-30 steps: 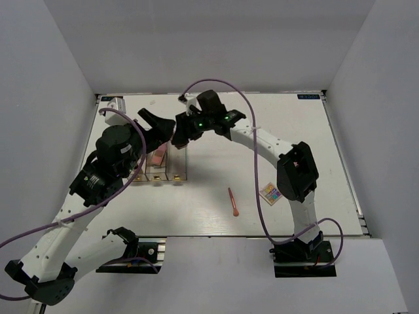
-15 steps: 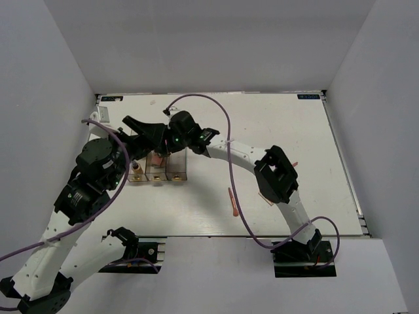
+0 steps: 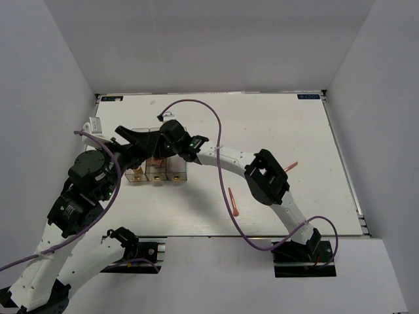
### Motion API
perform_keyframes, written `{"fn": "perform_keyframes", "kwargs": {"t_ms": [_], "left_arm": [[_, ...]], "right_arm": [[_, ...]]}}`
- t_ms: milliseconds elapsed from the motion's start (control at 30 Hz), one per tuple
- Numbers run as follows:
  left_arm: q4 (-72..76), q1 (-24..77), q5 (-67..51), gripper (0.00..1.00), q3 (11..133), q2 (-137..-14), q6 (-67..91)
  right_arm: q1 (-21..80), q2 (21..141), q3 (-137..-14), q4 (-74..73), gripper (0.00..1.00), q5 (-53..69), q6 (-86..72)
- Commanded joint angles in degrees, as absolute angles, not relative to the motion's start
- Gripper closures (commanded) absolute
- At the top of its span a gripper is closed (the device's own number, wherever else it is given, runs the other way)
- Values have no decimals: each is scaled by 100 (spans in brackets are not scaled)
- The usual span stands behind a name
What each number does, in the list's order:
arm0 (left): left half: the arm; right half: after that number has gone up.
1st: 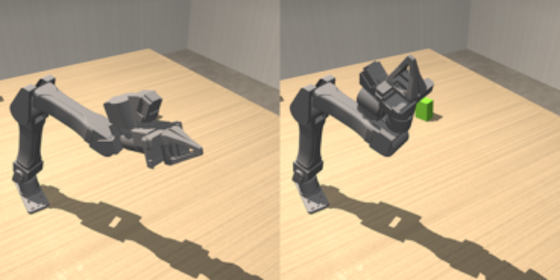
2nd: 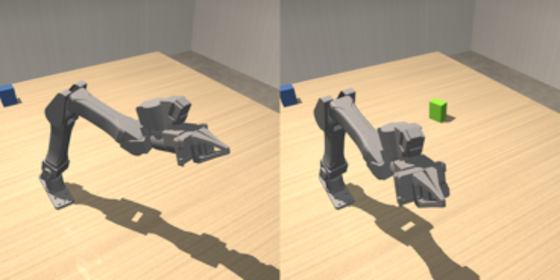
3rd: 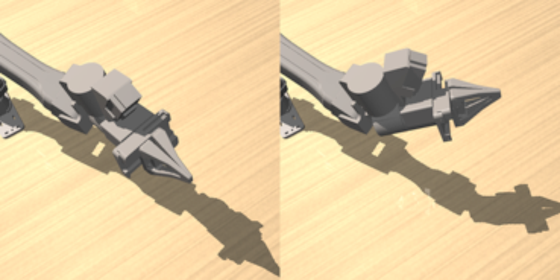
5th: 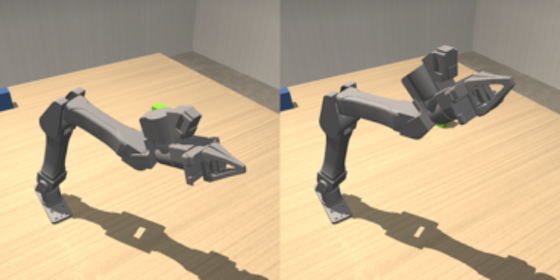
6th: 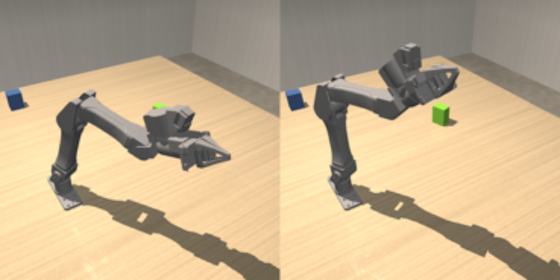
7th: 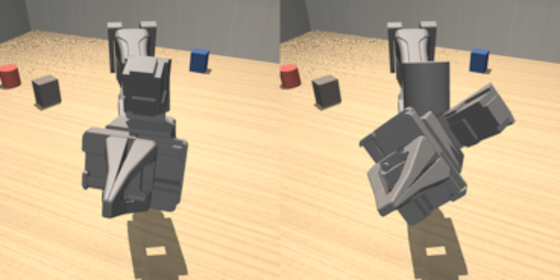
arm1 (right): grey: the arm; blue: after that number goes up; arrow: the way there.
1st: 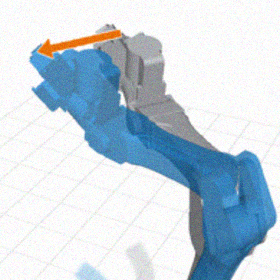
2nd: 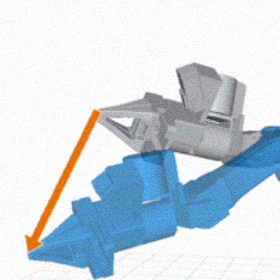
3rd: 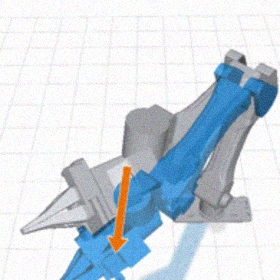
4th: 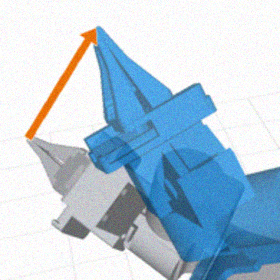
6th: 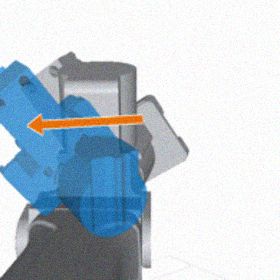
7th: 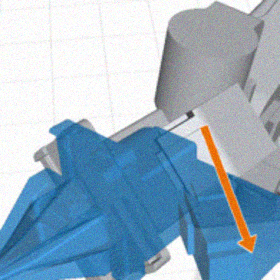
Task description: Organize the makeup
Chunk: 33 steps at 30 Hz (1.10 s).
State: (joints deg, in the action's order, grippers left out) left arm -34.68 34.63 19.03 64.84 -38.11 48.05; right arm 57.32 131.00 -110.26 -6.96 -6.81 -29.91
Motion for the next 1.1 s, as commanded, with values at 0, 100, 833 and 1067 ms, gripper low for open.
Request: {"fn": "perform_keyframes", "kwargs": {"t_ms": [0, 100, 833, 1067], "left_arm": [[-3568, 3480, 1934, 6, 6460, -3718, 4834], [-3595, 3480, 1925, 6, 6451, -3700, 4851], [-3306, 3428, 1372, 6, 6653, -4148, 4746], [-2603, 3533, 178, 17, 6530, -5175, 4562]], "right_arm": [[5739, 13131, -11285, -352, 73, -967, -3102], [5739, 13192, -11338, -352, 63, -958, -3120], [5004, 12033, -10593, -70, 11, 507, -2084], [3527, 10664, -9144, -420, 11, 1520, -1056]]}}
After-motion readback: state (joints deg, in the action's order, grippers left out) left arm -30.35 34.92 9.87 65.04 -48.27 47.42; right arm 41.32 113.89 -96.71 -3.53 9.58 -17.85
